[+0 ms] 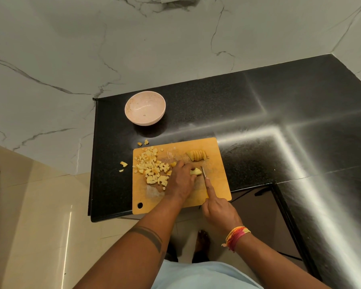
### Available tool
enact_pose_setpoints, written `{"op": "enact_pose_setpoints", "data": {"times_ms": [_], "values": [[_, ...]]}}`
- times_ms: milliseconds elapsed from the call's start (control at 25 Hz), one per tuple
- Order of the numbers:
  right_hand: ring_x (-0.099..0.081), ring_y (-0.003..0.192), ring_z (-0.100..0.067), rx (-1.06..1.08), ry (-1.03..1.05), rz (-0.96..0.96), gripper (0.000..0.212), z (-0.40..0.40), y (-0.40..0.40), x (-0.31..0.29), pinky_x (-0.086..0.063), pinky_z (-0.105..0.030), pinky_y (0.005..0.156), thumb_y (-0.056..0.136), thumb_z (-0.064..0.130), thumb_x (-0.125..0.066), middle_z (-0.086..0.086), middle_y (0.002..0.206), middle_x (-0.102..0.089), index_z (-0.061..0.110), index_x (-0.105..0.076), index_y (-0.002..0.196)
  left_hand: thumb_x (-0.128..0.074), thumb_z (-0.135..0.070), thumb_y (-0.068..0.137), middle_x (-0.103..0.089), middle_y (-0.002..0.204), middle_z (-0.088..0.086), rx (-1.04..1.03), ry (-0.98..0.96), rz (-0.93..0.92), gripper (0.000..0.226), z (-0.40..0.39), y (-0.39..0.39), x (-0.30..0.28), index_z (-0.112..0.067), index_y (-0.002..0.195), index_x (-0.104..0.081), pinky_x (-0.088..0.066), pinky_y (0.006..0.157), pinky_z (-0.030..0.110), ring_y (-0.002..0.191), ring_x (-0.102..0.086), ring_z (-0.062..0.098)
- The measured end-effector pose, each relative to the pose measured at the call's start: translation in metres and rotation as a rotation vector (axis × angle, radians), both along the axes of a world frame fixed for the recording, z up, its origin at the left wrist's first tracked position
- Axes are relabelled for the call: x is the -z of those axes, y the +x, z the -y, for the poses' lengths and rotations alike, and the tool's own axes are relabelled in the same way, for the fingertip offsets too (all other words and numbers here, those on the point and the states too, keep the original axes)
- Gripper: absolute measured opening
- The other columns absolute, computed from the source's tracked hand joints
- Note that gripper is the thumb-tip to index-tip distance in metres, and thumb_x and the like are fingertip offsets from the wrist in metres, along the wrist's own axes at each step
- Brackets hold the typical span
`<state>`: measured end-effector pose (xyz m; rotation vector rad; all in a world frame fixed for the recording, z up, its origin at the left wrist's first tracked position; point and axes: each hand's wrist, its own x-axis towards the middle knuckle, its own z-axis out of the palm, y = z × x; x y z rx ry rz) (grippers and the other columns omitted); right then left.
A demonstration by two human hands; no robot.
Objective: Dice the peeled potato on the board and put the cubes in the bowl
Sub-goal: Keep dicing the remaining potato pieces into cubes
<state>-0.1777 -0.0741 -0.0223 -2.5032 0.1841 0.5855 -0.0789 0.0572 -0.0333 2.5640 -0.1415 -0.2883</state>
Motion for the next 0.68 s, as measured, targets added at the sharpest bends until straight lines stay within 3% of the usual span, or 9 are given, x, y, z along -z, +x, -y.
{"op": "enact_pose_setpoints", "data": {"times_ms": [280, 680], "values": [[-0.048, 0.049, -0.017, -0.014, -0.018, 0.015, 0.077, 0.000, 0.004, 0.000, -0.032, -0.035, 0.046, 0.100, 0.025, -0.039, 0.004, 0.060, -0.051, 0.033, 0.006, 0.163, -0.060, -0.021, 0.100, -0.053, 0.131, 0.000, 0.034, 0.032, -0.025, 0.036, -0.005, 0.007, 0.004, -0.019, 0.135, -0.061, -0.043, 0.102, 0.032, 0.123, -0.050, 0.021], [-0.044, 0.051, -0.016, -0.097, -0.127, -0.004, 0.076, -0.010, 0.021, -0.008, -0.029, -0.033, 0.046, 0.101, 0.027, -0.036, 0.001, 0.067, -0.050, 0.033, 0.009, 0.162, -0.057, -0.020, 0.101, -0.054, 0.124, 0.001, 0.068, 0.045, 0.002, 0.028, -0.004, 0.008, 0.003, -0.017, 0.128, -0.065, -0.049, 0.099, 0.033, 0.116, -0.054, 0.020]]}}
